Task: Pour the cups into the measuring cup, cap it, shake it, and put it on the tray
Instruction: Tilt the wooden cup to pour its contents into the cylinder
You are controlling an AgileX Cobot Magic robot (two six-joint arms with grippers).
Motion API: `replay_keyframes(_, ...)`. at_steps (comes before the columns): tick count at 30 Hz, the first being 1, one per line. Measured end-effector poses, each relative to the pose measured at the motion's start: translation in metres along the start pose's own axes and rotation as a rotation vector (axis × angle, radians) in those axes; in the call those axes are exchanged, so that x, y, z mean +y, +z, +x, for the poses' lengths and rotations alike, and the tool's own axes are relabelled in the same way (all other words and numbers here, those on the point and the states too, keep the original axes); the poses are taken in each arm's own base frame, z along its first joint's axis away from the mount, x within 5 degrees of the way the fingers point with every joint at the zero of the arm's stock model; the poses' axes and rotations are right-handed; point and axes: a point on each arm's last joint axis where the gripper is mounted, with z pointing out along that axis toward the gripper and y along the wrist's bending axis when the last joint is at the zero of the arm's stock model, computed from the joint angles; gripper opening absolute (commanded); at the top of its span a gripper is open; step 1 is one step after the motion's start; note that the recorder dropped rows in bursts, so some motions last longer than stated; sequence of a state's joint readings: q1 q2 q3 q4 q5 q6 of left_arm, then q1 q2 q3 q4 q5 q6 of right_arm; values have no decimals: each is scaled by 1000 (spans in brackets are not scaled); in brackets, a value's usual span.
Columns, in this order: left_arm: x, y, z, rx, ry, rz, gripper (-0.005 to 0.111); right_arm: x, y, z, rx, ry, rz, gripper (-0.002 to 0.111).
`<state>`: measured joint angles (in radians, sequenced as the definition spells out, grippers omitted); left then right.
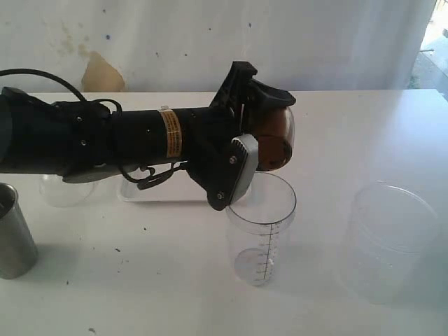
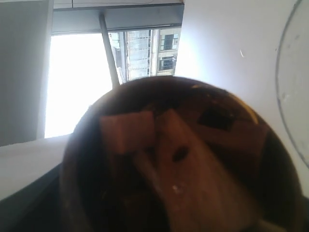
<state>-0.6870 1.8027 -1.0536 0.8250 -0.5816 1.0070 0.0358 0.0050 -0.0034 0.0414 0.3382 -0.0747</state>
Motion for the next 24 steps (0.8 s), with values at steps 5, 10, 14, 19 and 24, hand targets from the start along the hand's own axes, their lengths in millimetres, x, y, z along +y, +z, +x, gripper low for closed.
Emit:
replay_keyframes(5,0,0,0,0,49,0,0,0,0,0,0,0,0,0)
replay_keyframes(10,0,1,-4,-8,57,3,0,0,0,0,0,0,0,0)
replay_keyframes(14,-1,7,-16,20,-18,42,0,0,0,0,0,0,0,0)
replay_keyframes(19,-1,7,-14,49,80,42,0,0,0,0,0,0,0,0)
replay_keyframes(24,2,8,-13,79,266,29,0,0,0,0,0,0,0,0)
